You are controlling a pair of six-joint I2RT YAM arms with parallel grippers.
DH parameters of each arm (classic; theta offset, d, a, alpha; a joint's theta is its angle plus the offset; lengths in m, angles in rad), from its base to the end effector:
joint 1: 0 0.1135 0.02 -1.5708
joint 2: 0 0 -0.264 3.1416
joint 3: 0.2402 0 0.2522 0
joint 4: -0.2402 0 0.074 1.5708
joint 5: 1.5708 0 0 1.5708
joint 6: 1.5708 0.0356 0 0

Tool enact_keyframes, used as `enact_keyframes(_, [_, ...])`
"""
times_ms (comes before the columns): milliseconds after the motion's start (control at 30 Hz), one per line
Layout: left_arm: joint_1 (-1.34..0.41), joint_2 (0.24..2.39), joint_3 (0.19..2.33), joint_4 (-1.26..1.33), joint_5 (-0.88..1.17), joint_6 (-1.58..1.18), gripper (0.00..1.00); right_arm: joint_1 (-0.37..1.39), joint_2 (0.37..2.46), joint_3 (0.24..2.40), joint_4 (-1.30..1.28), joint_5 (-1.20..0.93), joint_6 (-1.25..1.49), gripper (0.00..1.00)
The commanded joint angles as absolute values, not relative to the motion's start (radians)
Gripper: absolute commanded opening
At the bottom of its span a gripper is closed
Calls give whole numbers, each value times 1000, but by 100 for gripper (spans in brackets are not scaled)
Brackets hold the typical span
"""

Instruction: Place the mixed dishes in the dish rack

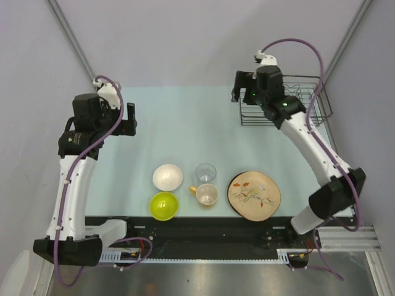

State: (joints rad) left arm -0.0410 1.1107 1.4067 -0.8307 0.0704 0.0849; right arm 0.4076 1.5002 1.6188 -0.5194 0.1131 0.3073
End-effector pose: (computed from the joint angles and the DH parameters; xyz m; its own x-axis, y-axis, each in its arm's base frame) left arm 0.2135 -0.0113 0.4231 -0.4987 0.1051 -0.8604 0.1442 0.9888 0.0373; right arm 0.3121 0.1304 0.4227 -0.4317 0.1410 -0.8909 -0.1761 0.9555 0.2365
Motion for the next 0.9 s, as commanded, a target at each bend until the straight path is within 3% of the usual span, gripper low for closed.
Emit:
enact_keyframes(0, [-44,1095,1402,-755,93,64,100,514,1725,1768,-408,458,80,100])
enact_keyframes(67, [-44,1088,1382,-746,109,74,100,532,1805,1822,-385,552,28,93])
enact_keyframes(100, [-44,1075,1373,-738,118,80,100,537,1848,1892,-380,569,8,86])
enact_keyframes(133, [-44,1071,1365,-733,124,84,100,535,1917,1923,-379,590,8,69])
enact_keyframes(167, [-44,1068,1350,-732,127,92,100,534,1954,1956,-377,638,8,61])
enact_keyframes(233, [-44,1060,1338,-730,127,109,100,517,2021,2015,-379,644,21,54])
enact_keyframes(333, [-44,1065,1321,-732,124,132,100,485,2060,2034,-374,626,60,63])
enact_keyframes(533, [-44,1104,1318,-713,149,130,100,453,2095,1991,-373,562,86,72])
enact_keyframes(867, [-44,1123,1301,-675,210,92,100,394,2112,1850,-374,433,169,73])
